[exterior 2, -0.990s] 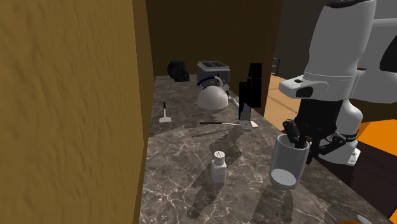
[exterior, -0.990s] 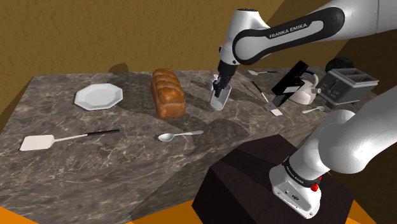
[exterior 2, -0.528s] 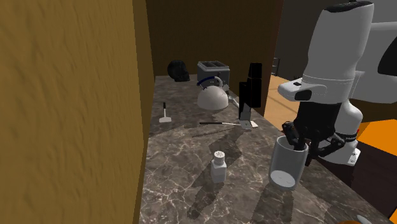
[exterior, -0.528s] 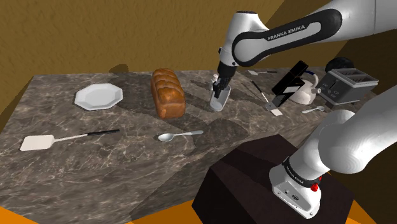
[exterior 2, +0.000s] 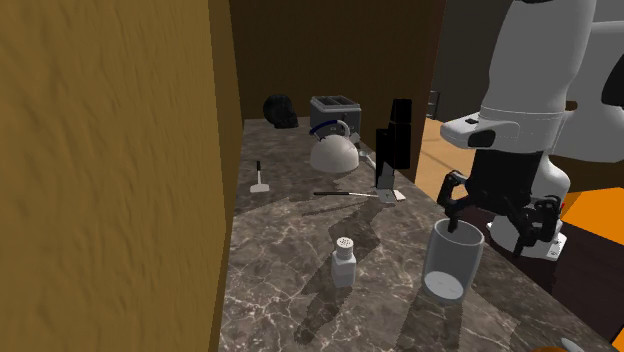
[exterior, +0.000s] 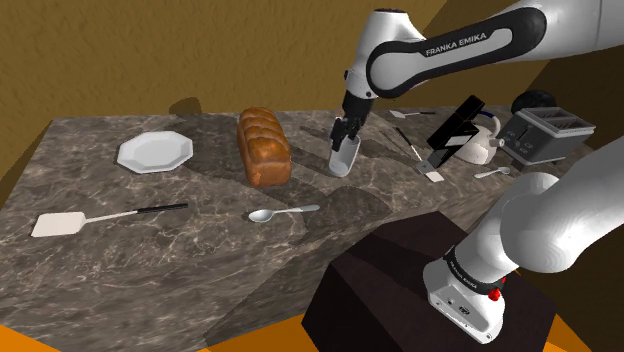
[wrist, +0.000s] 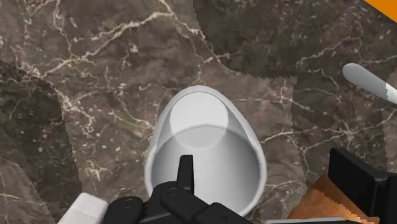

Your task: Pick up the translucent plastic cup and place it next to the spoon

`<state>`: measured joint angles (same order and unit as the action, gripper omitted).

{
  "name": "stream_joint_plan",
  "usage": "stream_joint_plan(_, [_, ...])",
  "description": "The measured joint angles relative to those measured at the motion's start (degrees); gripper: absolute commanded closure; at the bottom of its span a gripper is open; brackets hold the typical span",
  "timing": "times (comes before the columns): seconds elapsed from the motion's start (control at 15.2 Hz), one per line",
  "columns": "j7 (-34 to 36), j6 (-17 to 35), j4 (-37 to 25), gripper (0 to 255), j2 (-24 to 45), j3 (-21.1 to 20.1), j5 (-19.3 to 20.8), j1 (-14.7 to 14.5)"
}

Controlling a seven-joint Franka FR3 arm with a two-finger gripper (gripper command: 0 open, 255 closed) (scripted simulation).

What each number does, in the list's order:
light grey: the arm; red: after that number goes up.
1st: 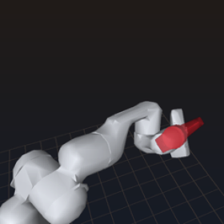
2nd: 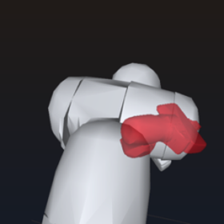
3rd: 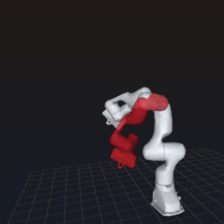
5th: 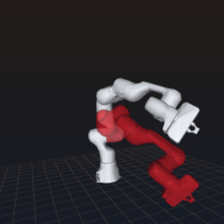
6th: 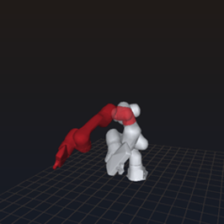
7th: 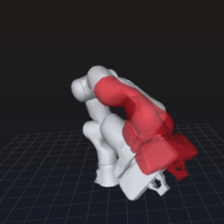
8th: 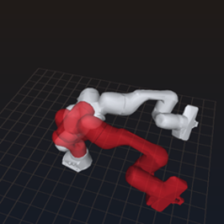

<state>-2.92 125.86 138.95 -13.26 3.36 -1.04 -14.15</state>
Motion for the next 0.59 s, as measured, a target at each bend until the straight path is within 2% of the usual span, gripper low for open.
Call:
stream_joint_plan(0.2, [0.02,-4.5,-2.48,0,-2.05,0.05,0.21,0.13])
stream_joint_plan(0.59, [-0.16,-5.48,-2.97,0,-2.46,0.19,0.29,0.24])
